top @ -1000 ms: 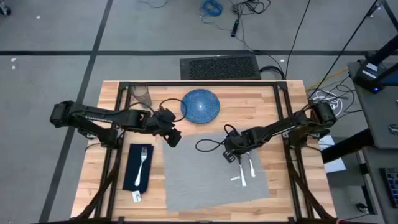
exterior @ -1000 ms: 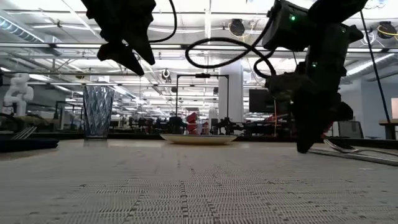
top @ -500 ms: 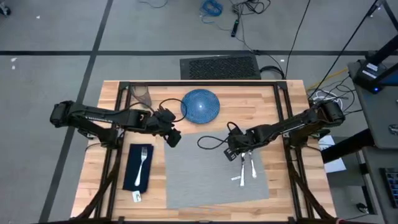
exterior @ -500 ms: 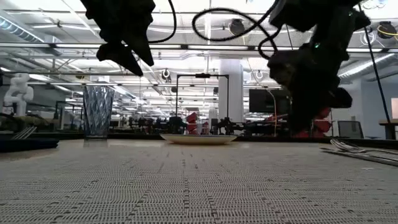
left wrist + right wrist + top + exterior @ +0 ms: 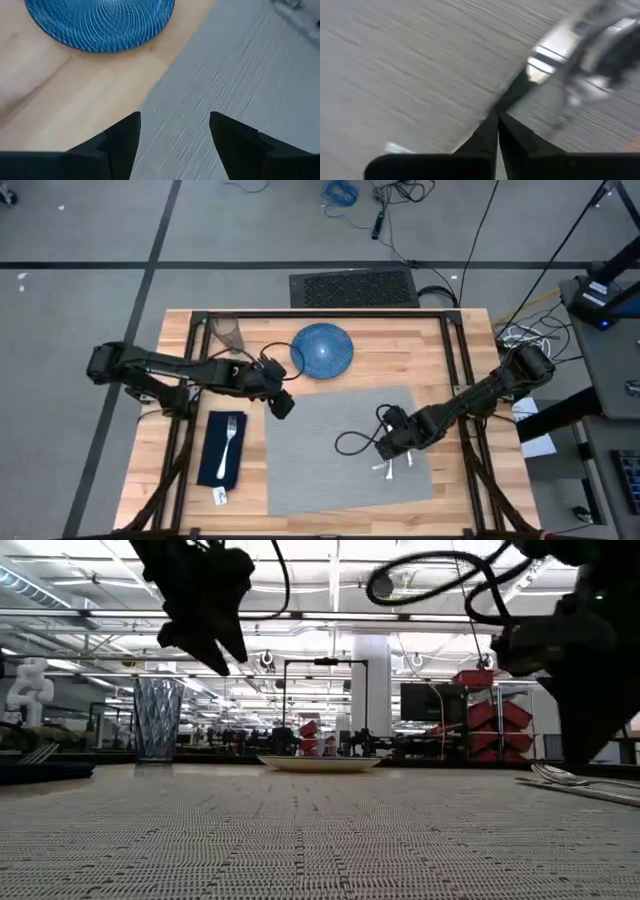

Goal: Set table place
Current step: Adjust the silver table knife on the gray placemat

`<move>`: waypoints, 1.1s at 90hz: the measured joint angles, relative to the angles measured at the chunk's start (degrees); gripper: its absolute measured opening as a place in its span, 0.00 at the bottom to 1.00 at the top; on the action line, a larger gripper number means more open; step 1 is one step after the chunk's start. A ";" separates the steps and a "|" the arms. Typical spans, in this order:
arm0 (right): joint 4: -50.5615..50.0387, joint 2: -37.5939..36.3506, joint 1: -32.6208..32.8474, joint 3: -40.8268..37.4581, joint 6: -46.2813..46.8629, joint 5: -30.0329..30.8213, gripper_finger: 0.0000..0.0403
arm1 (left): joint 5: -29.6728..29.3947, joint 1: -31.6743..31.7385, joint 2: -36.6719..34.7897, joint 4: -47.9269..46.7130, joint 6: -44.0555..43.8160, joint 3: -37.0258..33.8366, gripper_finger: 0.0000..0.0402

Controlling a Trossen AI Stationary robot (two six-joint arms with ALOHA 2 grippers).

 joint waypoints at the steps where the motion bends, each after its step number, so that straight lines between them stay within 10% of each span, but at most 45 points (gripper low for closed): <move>1: -0.24 0.00 0.00 0.00 -0.02 0.00 0.00 | 0.26 0.00 0.27 0.00 0.00 0.00 0.56; 99: 9.15 -0.92 -11.20 -5.55 -12.48 -2.82 0.00 | 4.96 -0.68 5.34 -0.02 0.33 0.00 0.56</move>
